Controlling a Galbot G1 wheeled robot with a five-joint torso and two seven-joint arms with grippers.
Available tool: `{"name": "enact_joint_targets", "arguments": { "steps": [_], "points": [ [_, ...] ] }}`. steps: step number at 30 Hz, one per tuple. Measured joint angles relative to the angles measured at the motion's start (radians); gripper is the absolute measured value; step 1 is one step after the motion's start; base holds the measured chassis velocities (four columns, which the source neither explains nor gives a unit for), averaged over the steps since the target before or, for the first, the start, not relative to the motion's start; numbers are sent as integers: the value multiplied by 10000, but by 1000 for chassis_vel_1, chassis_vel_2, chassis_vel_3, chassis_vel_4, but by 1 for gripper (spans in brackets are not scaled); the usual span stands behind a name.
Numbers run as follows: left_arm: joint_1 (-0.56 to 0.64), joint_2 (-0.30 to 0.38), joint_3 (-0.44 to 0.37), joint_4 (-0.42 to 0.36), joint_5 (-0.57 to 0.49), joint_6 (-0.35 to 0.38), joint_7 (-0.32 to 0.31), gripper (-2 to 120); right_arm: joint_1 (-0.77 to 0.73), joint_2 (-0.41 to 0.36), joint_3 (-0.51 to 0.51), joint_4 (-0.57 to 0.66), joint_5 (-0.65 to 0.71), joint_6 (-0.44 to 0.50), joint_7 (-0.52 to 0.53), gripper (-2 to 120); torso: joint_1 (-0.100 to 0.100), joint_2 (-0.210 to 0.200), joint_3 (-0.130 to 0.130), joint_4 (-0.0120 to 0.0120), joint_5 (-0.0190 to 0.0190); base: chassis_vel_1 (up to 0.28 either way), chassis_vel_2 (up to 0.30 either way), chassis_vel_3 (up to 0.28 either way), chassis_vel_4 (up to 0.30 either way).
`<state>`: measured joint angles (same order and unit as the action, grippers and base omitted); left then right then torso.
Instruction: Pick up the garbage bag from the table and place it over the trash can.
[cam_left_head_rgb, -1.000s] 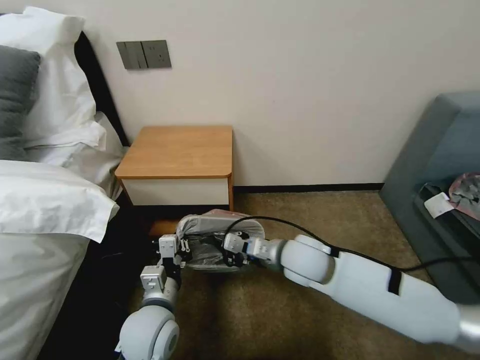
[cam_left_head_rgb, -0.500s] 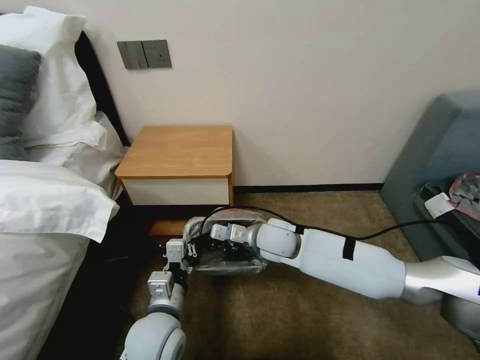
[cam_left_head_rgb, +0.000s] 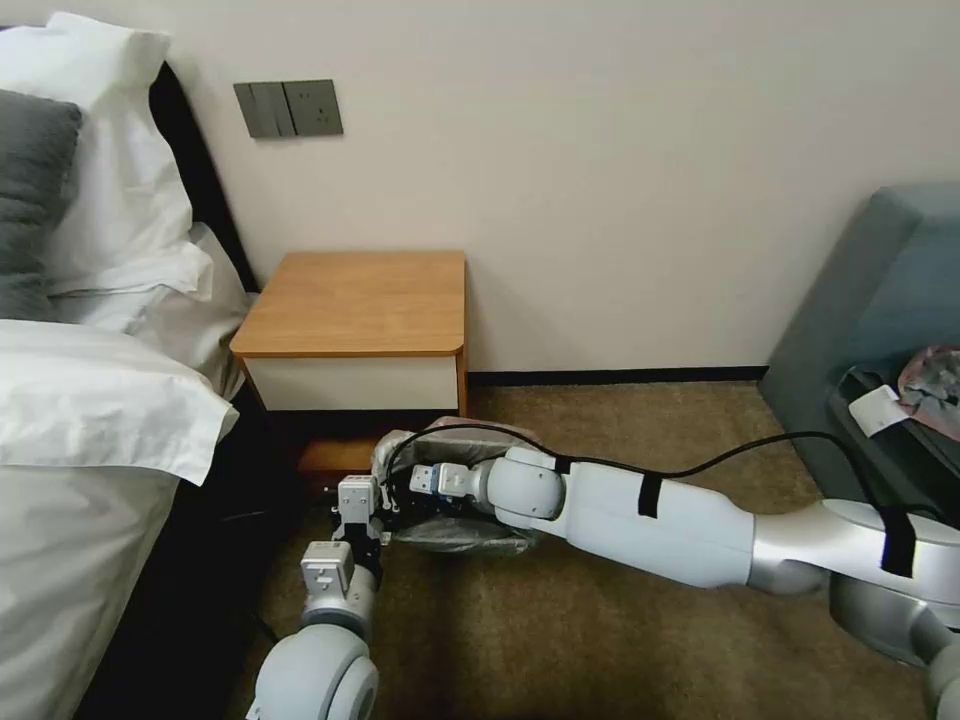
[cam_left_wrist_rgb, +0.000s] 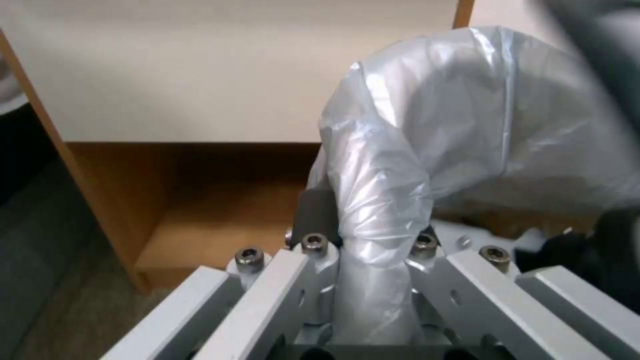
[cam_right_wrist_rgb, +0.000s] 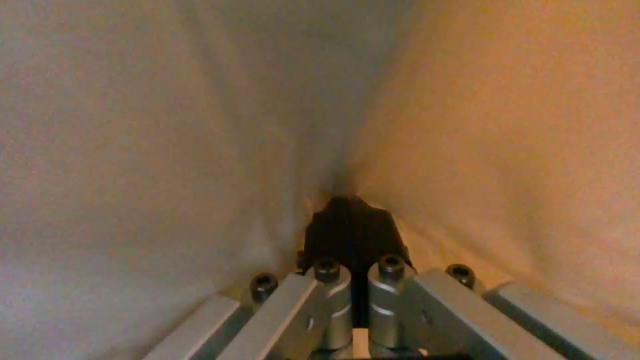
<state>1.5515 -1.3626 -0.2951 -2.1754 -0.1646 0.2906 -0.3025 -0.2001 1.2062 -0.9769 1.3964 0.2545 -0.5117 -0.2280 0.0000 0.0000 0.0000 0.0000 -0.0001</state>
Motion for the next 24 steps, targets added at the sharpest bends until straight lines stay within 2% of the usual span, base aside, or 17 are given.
{"name": "enact_joint_targets", "arguments": {
  "steps": [9, 13, 18, 24],
  "points": [
    [28, -28, -52, -4, 5, 4, 7, 6, -80, 124, -7, -185, -82, 69, 2, 0, 0, 0, 0, 1, 1, 0, 0, 0, 0],
    [-2, -59, -75, 156, 9, 11, -4, 6, -86, -48, 85, 248, 137, 27, 244, 0, 0, 0, 0, 1, 1, 0, 0, 0, 0],
    [-79, -69, -232, 324, -49, 92, -90, 6, -133, -725, 168, 1932, 636, -236, 640, 0, 0, 0, 0, 1, 1, 0, 0, 0, 0],
    [-129, -31, -392, 379, -215, 181, -186, 6, -557, -1373, 549, 3160, 593, -251, 722, 0, 0, 0, 0, 1, 2, 0, 0, 0, 0]
  ]
}}
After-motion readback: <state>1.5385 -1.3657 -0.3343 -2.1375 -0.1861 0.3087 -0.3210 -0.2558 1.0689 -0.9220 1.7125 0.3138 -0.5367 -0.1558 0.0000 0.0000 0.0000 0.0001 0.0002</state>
